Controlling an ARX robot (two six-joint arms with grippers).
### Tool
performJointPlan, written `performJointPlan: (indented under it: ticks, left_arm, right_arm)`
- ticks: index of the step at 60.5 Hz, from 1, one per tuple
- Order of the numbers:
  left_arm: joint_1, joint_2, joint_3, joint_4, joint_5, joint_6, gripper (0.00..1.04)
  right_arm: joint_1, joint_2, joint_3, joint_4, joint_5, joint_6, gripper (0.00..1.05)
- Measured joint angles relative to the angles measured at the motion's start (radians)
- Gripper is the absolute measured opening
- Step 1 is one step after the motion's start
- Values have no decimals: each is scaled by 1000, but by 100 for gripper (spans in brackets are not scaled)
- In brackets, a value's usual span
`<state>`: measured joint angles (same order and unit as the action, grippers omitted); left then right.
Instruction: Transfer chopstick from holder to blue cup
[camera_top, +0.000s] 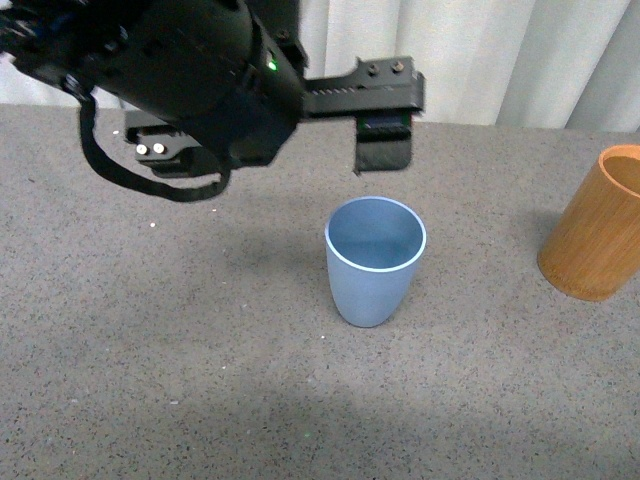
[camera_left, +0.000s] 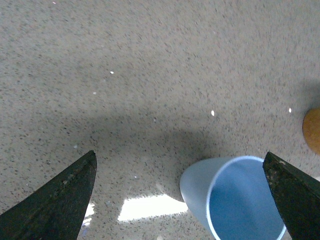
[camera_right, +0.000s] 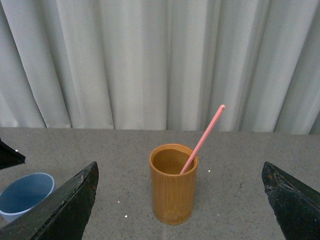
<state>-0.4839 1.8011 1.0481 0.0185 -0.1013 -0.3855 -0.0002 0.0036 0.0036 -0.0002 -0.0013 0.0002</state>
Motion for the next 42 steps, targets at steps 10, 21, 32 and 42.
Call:
performJointPlan:
  ticks: [10, 21, 32, 42]
  left_arm:
    - [99, -62, -114, 252, -108, 53, 90]
    - [254, -201, -517, 967, -98, 299, 60]
    - [470, -463, -829, 1093, 79, 359, 28]
    - [483, -866, -1022, 786, 100, 369, 4]
  right_arm:
    - [0, 0, 0, 0, 0, 0, 95]
    - [0, 0, 0, 0, 0, 0, 95]
    - [0, 0, 0, 0, 0, 0, 95]
    - [0, 0, 0, 0, 0, 0, 95]
